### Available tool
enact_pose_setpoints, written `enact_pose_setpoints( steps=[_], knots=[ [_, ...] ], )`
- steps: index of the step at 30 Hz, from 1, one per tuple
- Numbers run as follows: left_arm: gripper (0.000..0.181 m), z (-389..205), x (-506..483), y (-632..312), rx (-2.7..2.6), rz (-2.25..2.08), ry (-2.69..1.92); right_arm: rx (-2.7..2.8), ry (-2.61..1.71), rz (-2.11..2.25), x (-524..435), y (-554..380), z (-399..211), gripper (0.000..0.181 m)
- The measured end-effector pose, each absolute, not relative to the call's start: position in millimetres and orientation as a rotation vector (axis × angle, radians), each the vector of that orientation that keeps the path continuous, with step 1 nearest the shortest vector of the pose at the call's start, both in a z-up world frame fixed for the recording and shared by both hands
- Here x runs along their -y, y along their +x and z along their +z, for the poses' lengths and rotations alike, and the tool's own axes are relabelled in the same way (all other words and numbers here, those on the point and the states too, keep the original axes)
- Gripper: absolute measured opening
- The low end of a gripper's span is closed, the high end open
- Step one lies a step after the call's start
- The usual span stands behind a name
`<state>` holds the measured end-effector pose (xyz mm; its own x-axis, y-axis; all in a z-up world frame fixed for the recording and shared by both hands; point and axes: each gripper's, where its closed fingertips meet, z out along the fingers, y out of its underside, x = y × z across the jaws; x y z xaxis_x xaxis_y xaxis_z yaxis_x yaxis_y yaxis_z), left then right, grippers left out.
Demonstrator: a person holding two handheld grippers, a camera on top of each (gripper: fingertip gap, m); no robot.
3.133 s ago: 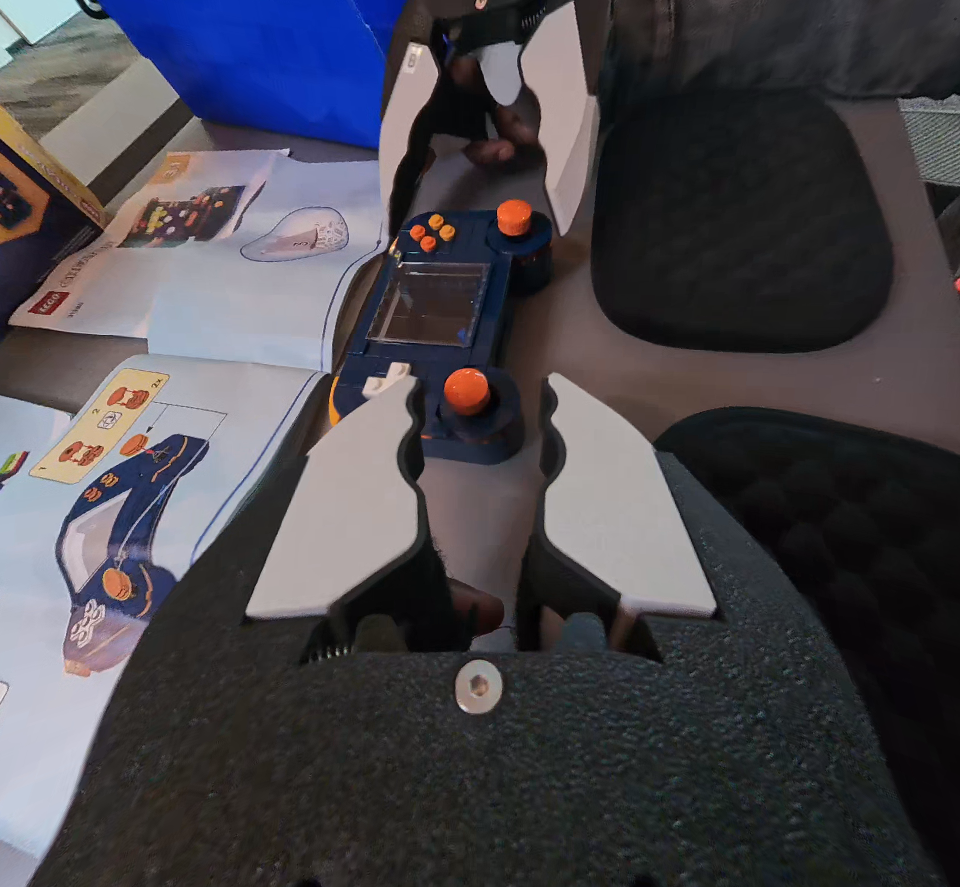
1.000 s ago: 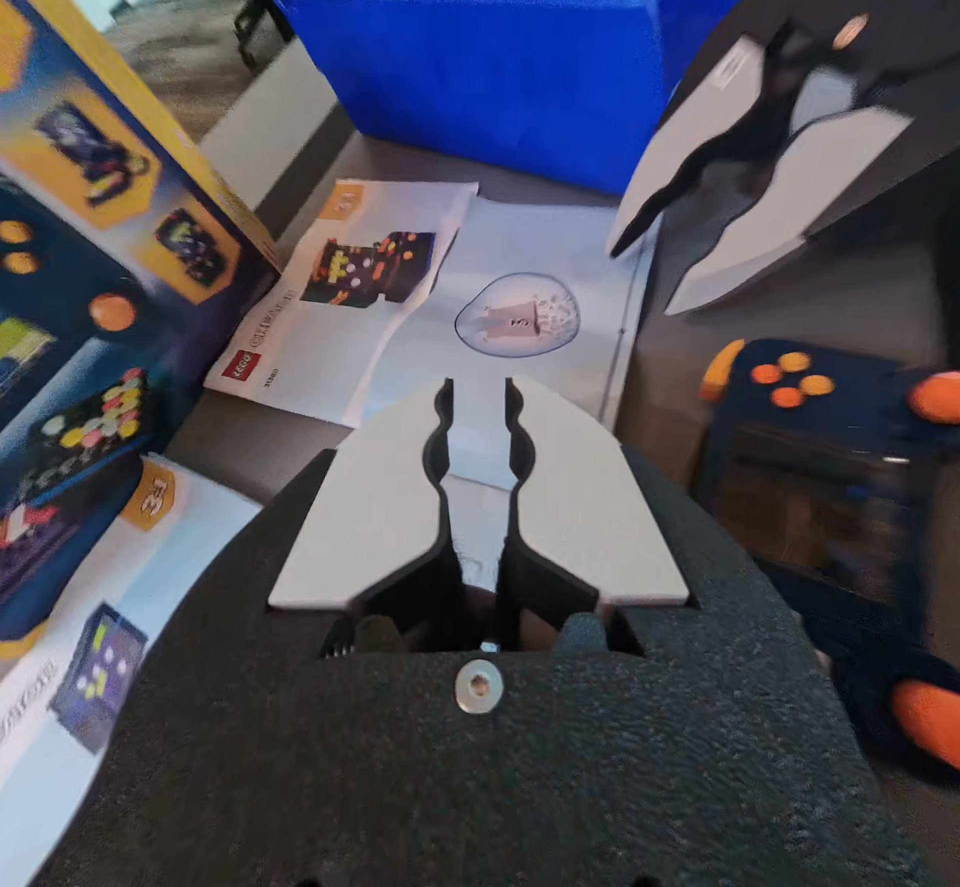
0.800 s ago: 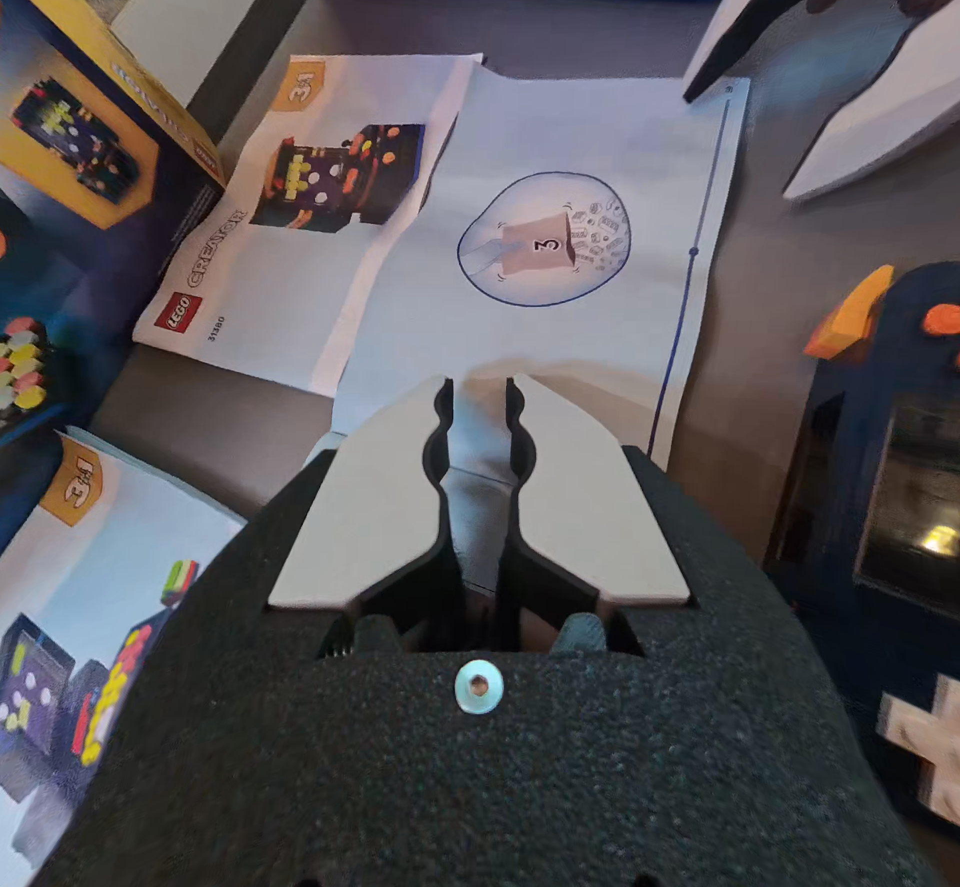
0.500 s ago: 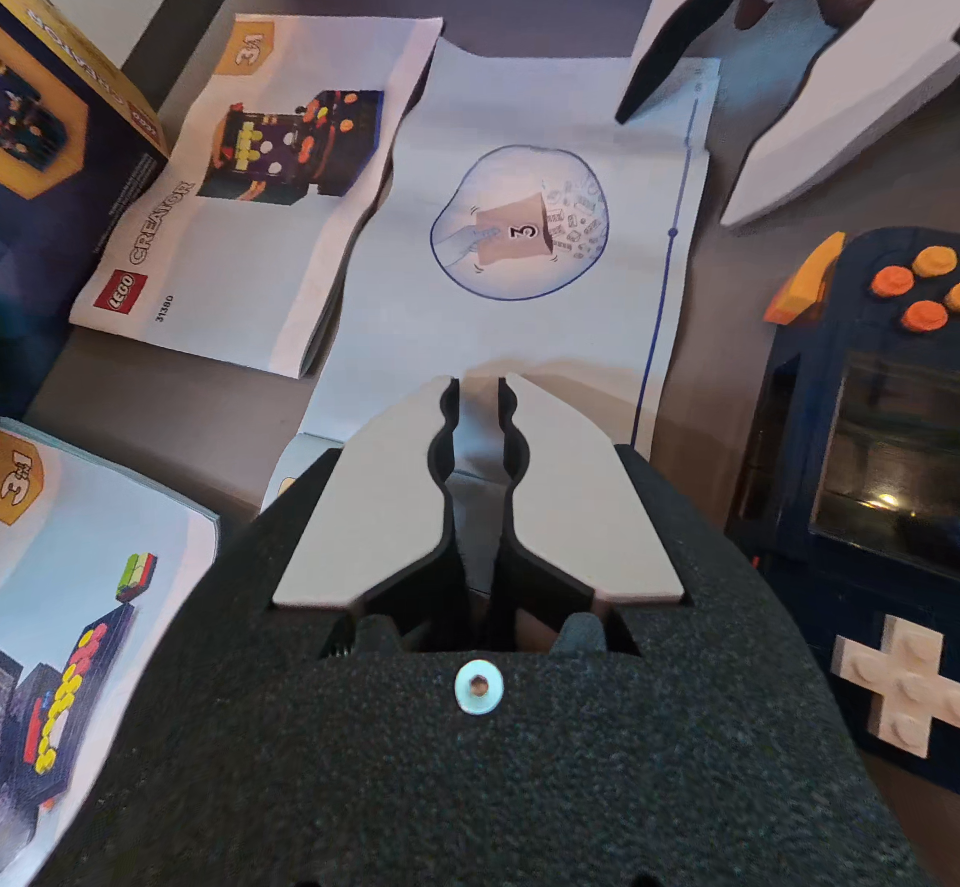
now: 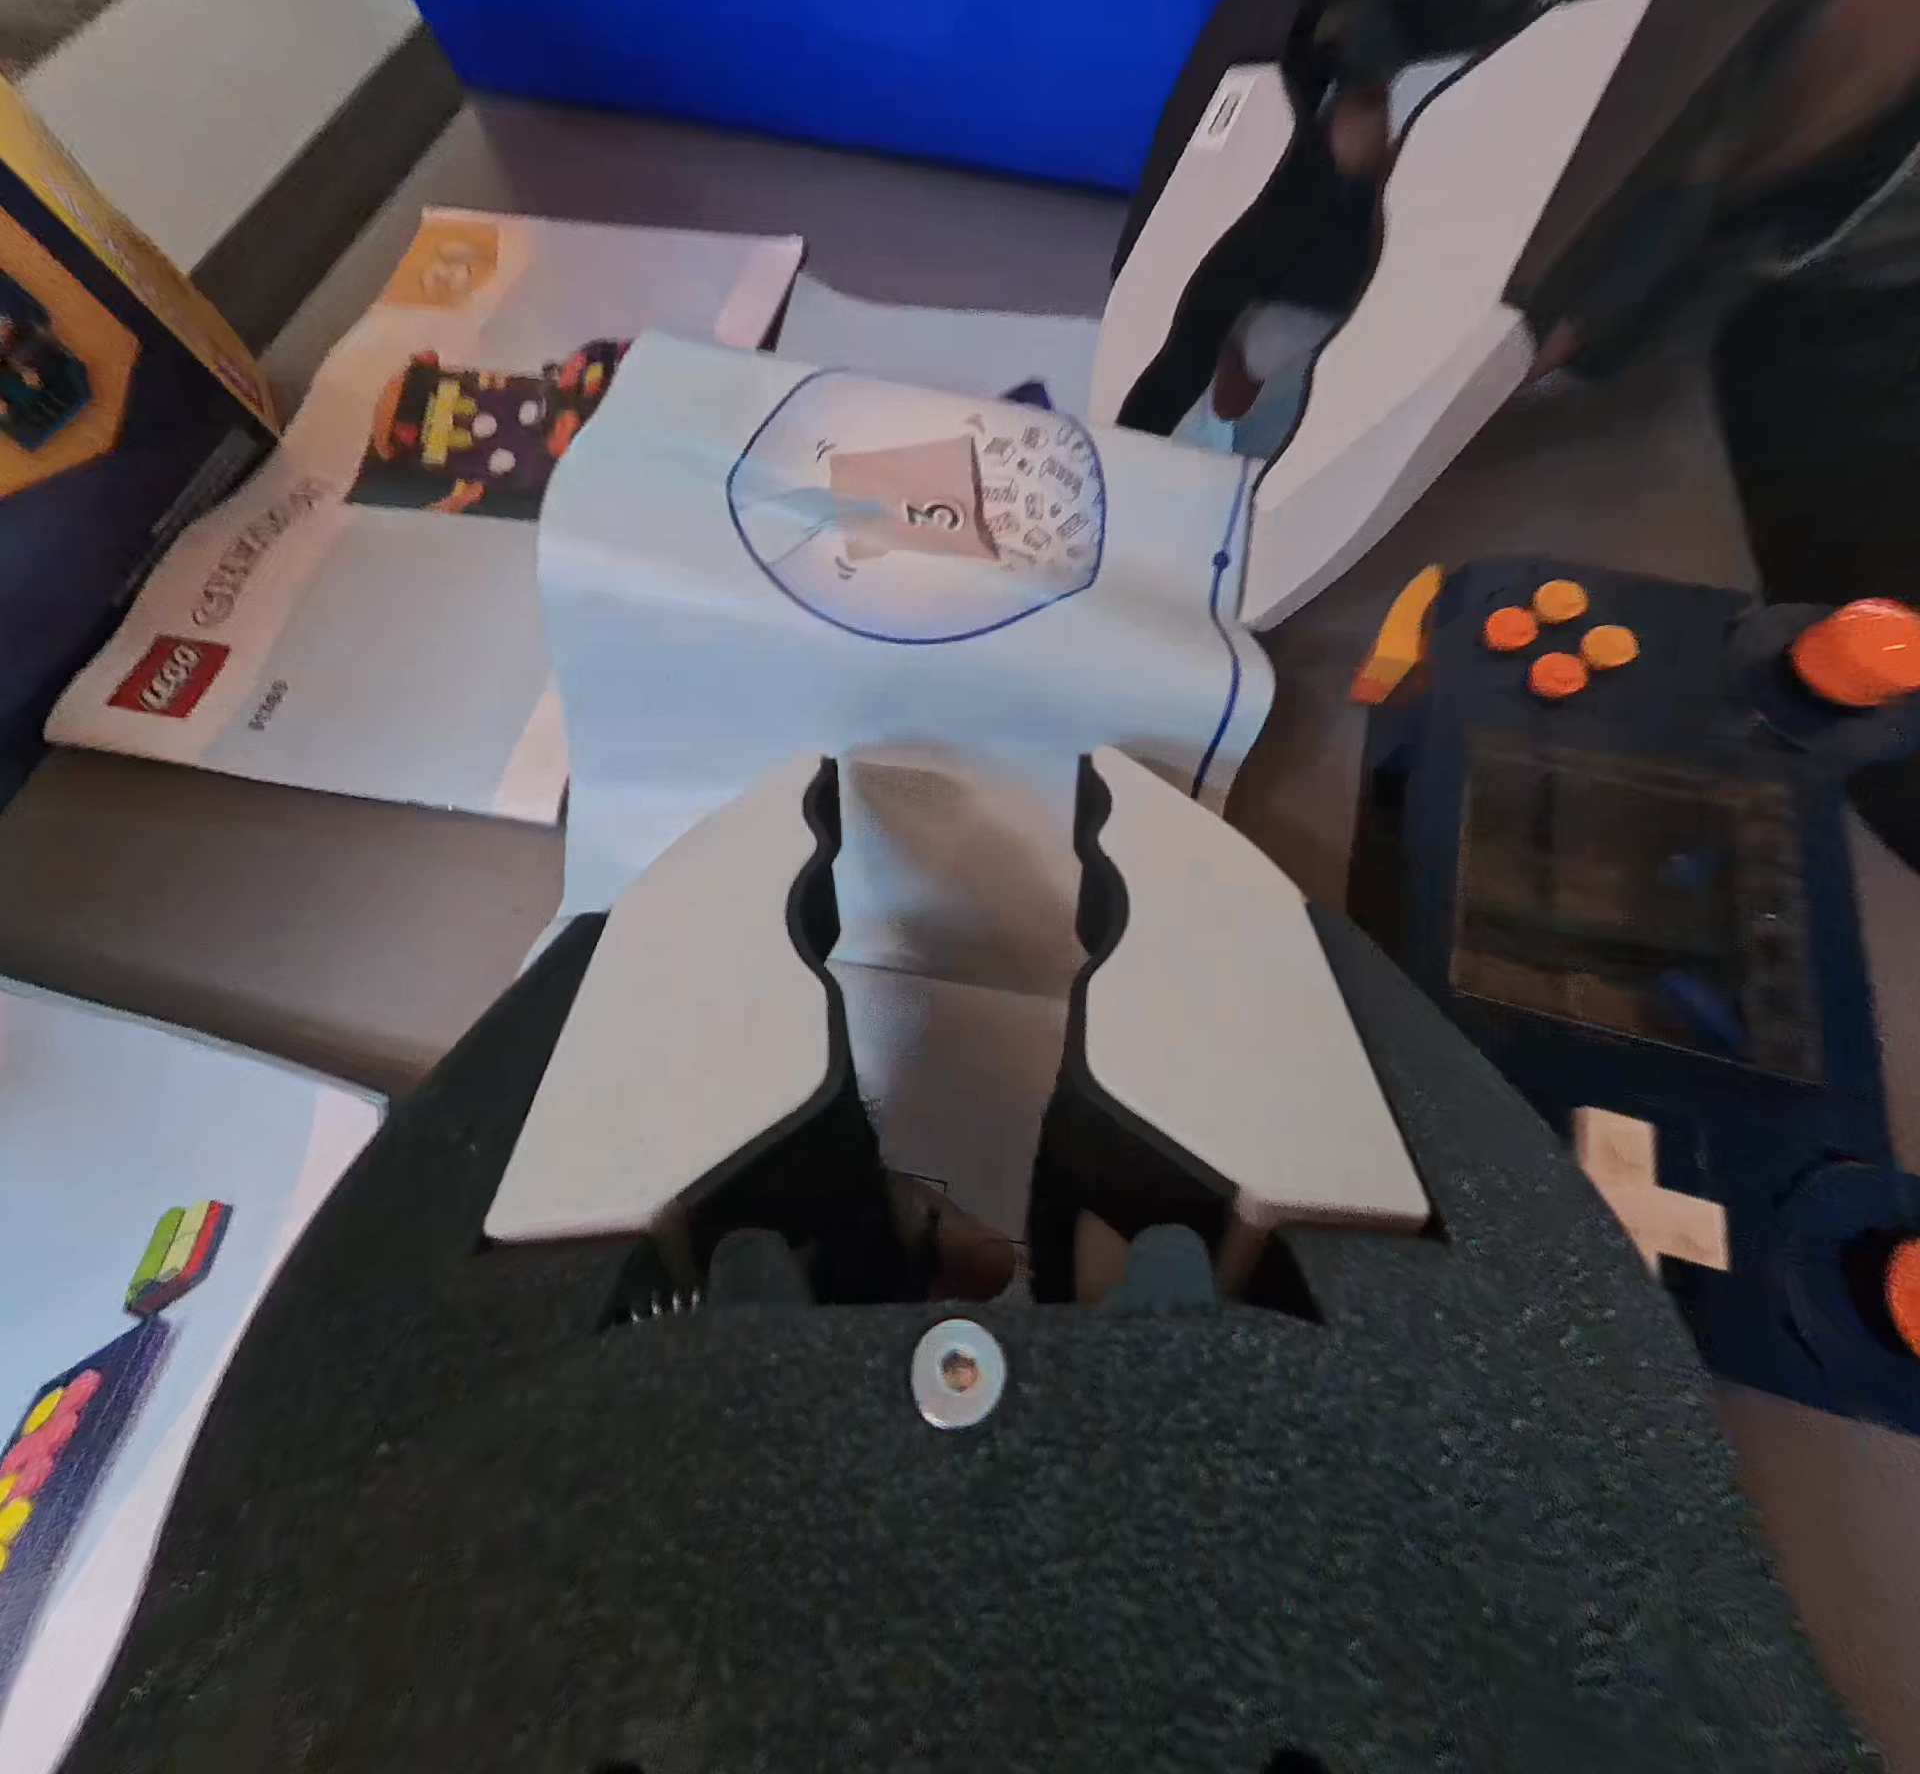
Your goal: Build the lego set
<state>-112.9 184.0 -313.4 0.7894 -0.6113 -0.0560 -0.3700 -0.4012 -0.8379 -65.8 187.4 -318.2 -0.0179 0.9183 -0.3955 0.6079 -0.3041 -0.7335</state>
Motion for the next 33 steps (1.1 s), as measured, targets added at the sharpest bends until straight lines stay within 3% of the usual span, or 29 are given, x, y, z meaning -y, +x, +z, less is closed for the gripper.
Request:
enact_pose_setpoints(
  steps=[4,11,16,18,21,22,27,33],
  knots=[
    [0.044,-285,-181,-108,-0.709,-0.382,-1.853,1.57,-1.842,1.325,-182,-74,-302,0.016],
    [0.056,-235,-177,-134,-0.642,-0.259,-1.753,1.631,-1.632,1.365,-163,-96,-268,0.001],
    [0.054,-194,-175,-185,-0.444,-0.001,-1.766,1.816,-1.453,1.343,-128,-129,-256,0.003],
    [0.054,-196,-172,-192,-0.428,0.029,-1.819,1.983,-1.351,1.363,-103,-140,-263,0.016],
    [0.055,-235,-169,-205,-0.448,0.067,-2.023,2.225,-1.235,1.465,-72,-131,-268,0.05],
    [0.055,-252,-166,-211,-0.468,0.092,-2.109,2.247,-1.228,1.445,-74,-127,-269,0.053],
    [0.05,-296,-158,-237,-0.461,0.167,-2.308,2.111,-1.337,1.182,-138,-119,-286,0.02],
    [0.046,-259,-139,-279,-0.361,0.507,-2.327,2.103,-1.387,0.938,-169,-117,-322,0.019]
  ],
)
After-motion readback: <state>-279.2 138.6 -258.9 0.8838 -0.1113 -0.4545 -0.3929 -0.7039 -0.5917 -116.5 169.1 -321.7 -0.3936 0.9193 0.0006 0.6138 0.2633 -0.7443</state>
